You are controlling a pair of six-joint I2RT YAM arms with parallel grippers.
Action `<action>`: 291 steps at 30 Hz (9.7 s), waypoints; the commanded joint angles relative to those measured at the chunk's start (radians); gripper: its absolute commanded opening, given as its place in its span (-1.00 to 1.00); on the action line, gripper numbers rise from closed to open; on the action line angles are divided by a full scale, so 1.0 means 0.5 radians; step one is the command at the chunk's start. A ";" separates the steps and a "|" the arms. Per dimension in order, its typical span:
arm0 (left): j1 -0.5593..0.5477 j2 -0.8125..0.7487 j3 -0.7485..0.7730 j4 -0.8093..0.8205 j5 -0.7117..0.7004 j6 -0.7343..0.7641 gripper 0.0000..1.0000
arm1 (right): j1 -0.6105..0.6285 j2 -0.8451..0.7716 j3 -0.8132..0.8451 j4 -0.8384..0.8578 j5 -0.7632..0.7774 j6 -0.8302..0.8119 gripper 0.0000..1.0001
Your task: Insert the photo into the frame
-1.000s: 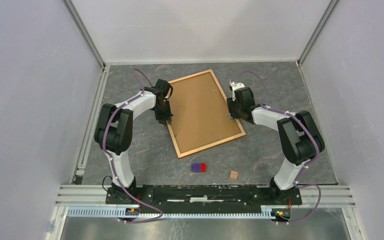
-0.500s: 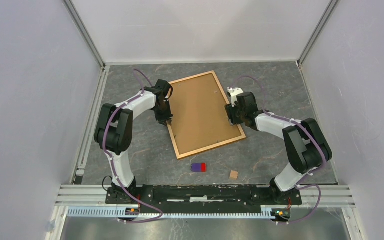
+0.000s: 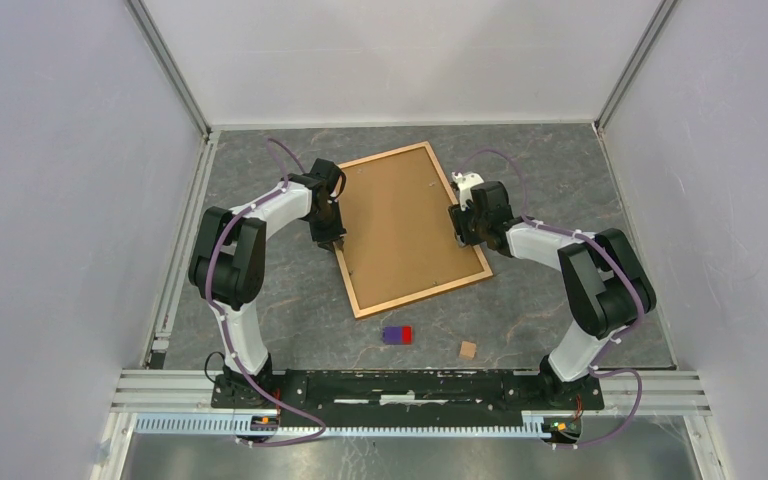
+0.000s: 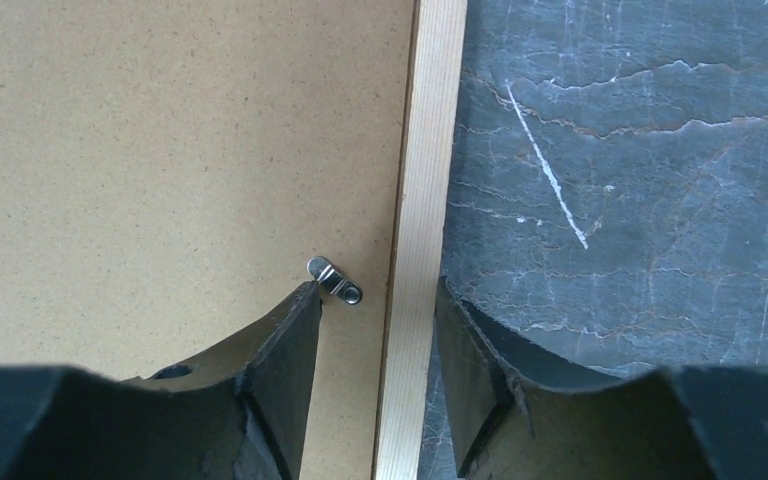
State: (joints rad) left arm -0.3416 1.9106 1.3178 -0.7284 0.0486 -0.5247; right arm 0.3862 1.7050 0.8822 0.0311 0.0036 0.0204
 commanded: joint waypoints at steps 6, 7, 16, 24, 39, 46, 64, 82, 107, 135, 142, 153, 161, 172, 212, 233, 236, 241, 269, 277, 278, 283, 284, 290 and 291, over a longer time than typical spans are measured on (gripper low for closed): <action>-0.004 -0.027 0.090 0.024 0.104 0.117 -0.96 | 0.014 0.062 0.048 -0.030 0.124 0.015 -0.18; -0.005 -0.026 0.090 0.026 0.105 0.117 -0.96 | 0.012 0.070 0.052 -0.042 0.143 0.033 -0.21; 0.002 -0.034 0.088 0.025 0.111 0.118 -0.96 | 0.019 0.043 0.035 -0.059 0.077 -0.023 -0.06; 0.003 -0.036 0.087 0.026 0.111 0.115 -0.96 | 0.016 -0.025 -0.001 0.006 -0.027 -0.059 0.05; 0.004 -0.035 0.086 0.025 0.111 0.118 -0.96 | 0.017 0.116 0.098 0.025 0.104 -0.044 -0.07; 0.005 -0.031 0.089 0.026 0.117 0.112 -0.95 | 0.017 0.127 0.110 -0.017 0.226 0.049 -0.17; 0.010 -0.050 0.087 0.024 0.136 0.101 -0.95 | 0.194 0.209 0.366 -0.621 0.544 0.439 -0.32; 0.010 -0.086 0.107 0.051 0.132 0.091 -0.96 | 0.196 0.400 0.942 -0.544 0.475 0.204 0.24; 0.012 0.115 0.387 -0.059 0.456 0.423 -0.96 | 0.104 0.300 0.600 -0.293 0.199 0.500 0.35; -0.079 0.255 0.416 0.052 0.424 0.468 -0.96 | -0.080 0.801 1.297 -0.804 0.896 0.850 0.46; -0.066 0.275 0.425 0.039 0.407 0.467 -0.95 | -0.128 0.741 1.133 -0.731 0.961 0.812 0.45; -0.050 0.269 0.429 0.037 0.397 0.457 -0.96 | -0.183 0.729 1.033 -0.708 0.821 0.739 0.32; -0.052 0.264 0.433 0.038 0.404 0.451 -0.95 | -0.224 0.686 0.955 -0.678 0.721 0.667 0.11; -0.049 0.248 0.431 0.036 0.412 0.445 -0.96 | -0.233 0.645 0.905 -0.715 0.662 0.493 -0.10; -0.014 -0.527 0.052 0.150 0.329 0.091 0.67 | -0.270 -0.076 -0.057 -0.415 0.440 0.475 0.36; -0.633 -1.134 -1.096 0.521 0.214 -2.160 0.45 | -0.270 -0.109 -0.304 -0.107 0.329 1.113 -1.00; -0.669 -1.076 -1.198 0.623 0.276 -2.343 0.42 | -0.269 -0.123 -0.304 -0.079 0.333 1.086 -1.00; -0.719 -0.959 -1.215 0.714 0.296 -2.432 0.40 | -0.268 -0.101 -0.295 -0.077 0.321 1.051 -1.00; 0.180 -0.086 -0.205 -0.036 -0.460 -0.756 -0.96 | -0.109 -0.296 -0.697 0.223 -0.396 0.679 -1.00; 0.228 0.323 0.406 -0.209 -0.261 0.085 -0.95 | 0.215 -0.556 -0.789 0.231 -0.441 0.568 -0.72; 0.249 0.335 0.413 -0.158 -0.120 0.149 -0.96 | 0.215 -0.601 -0.735 0.144 -0.336 0.523 -0.59; 0.281 0.344 0.394 -0.035 -0.018 0.406 -0.96 | 0.199 -0.732 -0.369 -0.230 -0.023 0.217 -0.11; 0.280 0.349 0.414 -0.052 -0.086 0.450 -0.96 | 0.187 -0.743 -0.296 -0.289 0.045 0.178 -0.04; 0.208 0.266 0.397 -0.034 -0.396 0.654 -0.96 | -0.097 -0.752 -0.136 -0.248 -0.092 0.114 0.14; 0.191 0.259 0.400 -0.041 -0.423 0.674 -0.96 | -0.146 -0.724 -0.109 -0.252 -0.118 0.121 0.14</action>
State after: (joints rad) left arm -0.2153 2.0502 1.5177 -0.7525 -0.0185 -0.3824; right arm 0.4065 1.3399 0.7731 -0.0769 -0.0284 0.1242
